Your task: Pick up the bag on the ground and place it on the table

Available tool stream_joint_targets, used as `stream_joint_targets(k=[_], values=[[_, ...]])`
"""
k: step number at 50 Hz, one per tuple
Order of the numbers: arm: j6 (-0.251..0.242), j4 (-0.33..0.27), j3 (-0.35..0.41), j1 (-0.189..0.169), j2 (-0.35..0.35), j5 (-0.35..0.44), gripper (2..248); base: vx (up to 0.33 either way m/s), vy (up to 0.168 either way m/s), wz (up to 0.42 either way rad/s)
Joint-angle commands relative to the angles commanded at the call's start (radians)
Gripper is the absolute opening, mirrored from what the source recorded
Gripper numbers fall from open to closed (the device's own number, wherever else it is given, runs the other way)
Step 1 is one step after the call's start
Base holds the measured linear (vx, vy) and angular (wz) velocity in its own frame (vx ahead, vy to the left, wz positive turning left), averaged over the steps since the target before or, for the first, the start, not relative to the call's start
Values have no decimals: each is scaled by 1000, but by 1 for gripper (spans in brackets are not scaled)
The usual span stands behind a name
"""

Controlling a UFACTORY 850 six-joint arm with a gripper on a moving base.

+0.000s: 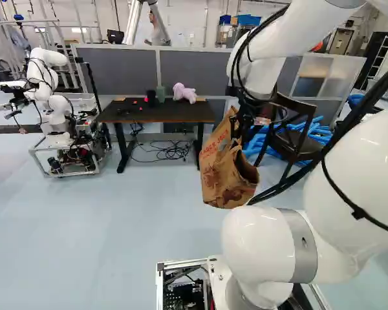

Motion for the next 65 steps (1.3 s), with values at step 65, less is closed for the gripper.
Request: stream_joint_targets(k=[65], values=[[0, 0, -228, 38, 2, -247, 21, 0, 0, 0]])
